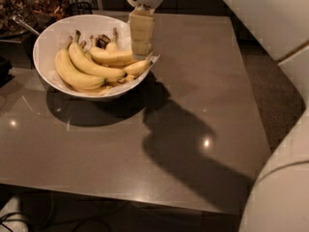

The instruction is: Pick banana from white bowl

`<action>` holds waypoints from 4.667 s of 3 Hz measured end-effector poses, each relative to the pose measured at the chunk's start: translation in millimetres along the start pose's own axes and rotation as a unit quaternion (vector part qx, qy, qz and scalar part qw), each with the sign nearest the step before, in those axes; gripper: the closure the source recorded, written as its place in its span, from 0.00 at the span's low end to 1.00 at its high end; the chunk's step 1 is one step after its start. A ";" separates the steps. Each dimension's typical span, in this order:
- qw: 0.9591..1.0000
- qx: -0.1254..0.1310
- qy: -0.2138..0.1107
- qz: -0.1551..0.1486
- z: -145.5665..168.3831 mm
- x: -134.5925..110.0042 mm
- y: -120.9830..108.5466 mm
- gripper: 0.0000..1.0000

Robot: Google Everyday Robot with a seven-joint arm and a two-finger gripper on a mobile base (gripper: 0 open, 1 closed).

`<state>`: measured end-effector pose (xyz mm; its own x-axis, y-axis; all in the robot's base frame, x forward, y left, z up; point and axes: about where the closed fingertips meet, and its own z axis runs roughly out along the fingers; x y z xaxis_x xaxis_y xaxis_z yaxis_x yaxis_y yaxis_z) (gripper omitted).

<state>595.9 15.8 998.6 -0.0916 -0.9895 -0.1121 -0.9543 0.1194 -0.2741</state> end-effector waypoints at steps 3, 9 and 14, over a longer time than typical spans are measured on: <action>0.999 -0.001 0.032 -0.039 33.3 -37.6 -13.3 0.29; 0.995 -0.064 0.048 -0.057 96.1 -59.8 -18.3 0.53; 0.995 0.023 -0.074 -0.056 22.4 -26.8 31.0 1.00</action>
Offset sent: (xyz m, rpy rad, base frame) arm -0.0099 0.0076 -0.0305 -0.2053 0.1463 0.0307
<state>575.1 47.9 971.7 0.0600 -0.9745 -0.2163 -0.9415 0.0167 -0.3365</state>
